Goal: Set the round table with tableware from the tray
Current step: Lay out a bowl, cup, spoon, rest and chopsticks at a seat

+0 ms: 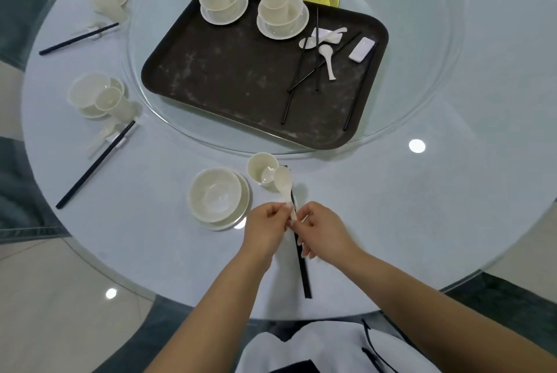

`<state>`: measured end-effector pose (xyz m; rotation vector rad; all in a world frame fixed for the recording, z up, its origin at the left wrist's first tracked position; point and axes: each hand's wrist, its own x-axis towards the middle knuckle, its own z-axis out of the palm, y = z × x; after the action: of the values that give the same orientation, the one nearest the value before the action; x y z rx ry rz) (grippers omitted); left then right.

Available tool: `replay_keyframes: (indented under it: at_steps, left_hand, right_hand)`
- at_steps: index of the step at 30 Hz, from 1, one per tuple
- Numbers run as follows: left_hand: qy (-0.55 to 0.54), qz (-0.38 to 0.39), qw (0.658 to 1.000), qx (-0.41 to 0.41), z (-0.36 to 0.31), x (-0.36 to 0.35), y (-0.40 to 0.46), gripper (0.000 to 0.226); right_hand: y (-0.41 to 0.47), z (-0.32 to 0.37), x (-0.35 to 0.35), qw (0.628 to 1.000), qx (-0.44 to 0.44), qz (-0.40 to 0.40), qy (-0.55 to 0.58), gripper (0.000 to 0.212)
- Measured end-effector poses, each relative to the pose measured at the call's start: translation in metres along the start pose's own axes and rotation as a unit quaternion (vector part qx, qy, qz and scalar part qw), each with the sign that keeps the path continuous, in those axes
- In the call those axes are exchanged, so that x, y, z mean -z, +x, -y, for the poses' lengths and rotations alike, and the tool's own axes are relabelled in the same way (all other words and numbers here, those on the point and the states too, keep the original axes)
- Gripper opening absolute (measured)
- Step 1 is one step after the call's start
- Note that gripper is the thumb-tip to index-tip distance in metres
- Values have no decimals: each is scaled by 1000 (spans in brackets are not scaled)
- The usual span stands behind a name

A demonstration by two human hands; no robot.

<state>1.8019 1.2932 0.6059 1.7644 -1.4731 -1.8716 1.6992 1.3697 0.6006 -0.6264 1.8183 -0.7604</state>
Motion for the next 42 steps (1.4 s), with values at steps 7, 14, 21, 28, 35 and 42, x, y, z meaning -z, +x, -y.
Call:
replay_keyframes:
  at_steps: [7, 14, 21, 28, 35, 42]
  left_hand:
    - [-57, -5, 995, 83, 28, 8, -8, 29]
    - [-55, -21, 992, 113, 40, 13, -4, 27]
    - [9, -27, 996, 80, 40, 20, 7, 27]
    - [56, -34, 996, 65, 42, 19, 14, 41]
    - [71, -56, 994, 67, 46, 19, 15, 44]
    - [46, -60, 994, 78, 49, 19, 16, 41]
  right_hand:
    - [-4, -9, -9, 997, -26, 49, 51, 17]
    - [0, -16, -21, 994, -56, 56, 74, 20]
    - [10, -18, -36, 994, -79, 30, 74, 22]
    - [10, -20, -44, 994, -96, 22, 57, 15]
    - [12, -20, -44, 995, -90, 13, 42, 18]
    - [15, -16, -47, 996, -81, 6, 26, 14]
